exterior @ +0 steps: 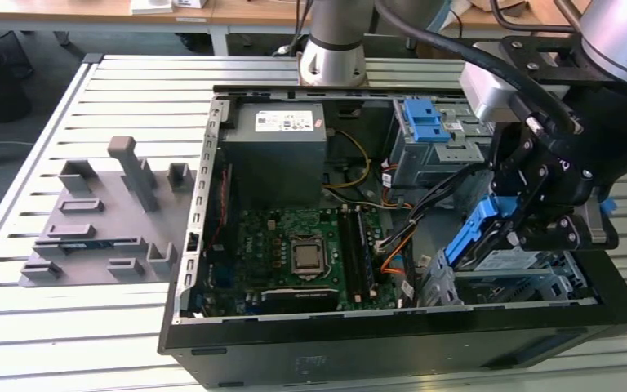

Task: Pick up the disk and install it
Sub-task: 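Insert the disk into the insertion slot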

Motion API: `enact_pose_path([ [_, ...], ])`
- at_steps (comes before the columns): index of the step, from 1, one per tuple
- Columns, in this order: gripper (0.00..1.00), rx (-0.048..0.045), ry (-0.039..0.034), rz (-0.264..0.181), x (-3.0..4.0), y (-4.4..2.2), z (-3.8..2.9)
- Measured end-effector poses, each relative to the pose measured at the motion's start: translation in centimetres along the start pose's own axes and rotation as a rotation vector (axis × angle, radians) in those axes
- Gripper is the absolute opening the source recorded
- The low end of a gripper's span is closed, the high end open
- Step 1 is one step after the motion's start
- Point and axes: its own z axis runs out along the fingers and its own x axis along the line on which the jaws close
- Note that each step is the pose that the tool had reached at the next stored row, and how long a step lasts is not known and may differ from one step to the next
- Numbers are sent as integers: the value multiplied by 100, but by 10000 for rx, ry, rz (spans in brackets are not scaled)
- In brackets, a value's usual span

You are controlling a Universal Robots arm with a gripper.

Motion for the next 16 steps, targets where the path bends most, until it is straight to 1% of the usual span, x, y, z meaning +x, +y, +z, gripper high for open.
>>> enact_pose_path([
  [16,36,0,1,0,3,0,82],
])
